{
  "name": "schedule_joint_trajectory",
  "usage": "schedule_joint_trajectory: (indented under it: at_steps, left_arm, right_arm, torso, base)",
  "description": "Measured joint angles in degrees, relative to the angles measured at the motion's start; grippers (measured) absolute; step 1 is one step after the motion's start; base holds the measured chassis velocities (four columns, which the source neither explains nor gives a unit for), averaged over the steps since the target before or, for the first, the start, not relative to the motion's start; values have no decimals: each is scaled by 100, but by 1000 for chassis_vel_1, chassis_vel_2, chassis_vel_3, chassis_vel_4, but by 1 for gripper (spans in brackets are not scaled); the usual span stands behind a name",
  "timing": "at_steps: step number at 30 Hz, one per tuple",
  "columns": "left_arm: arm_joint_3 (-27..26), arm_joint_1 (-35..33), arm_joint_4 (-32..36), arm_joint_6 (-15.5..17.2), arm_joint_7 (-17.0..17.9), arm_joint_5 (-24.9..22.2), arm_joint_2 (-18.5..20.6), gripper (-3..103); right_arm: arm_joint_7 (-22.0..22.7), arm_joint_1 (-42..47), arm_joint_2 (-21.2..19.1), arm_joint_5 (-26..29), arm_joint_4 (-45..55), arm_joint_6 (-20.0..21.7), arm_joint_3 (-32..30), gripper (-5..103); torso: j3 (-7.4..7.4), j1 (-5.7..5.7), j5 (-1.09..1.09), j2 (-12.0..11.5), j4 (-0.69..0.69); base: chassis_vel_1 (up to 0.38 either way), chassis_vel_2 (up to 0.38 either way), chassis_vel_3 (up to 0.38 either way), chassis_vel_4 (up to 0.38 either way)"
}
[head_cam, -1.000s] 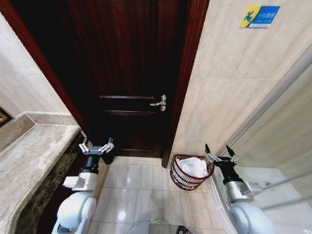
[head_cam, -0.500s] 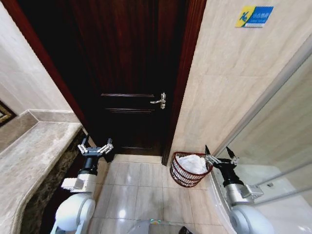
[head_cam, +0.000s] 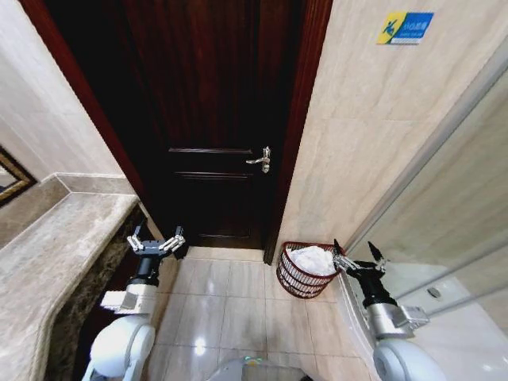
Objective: Discard the used towel into the hamper.
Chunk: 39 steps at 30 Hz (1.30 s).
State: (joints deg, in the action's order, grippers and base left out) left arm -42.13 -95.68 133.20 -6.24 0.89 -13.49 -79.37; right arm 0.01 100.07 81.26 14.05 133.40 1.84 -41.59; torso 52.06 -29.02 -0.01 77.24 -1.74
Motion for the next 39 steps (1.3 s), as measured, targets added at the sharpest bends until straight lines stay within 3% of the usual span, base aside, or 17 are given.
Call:
schedule_joint_trajectory:
  at_steps: [39]
  left_arm:
    - [2, 10, 10, -35, -17, -33, -42, 100]
  right_arm:
    - [-8, 57, -17, 13, -56, -114, -45, 100]
  torso:
    - [-4, 3, 0, -6, 0]
  base:
    - [90, -86, -87, 90]
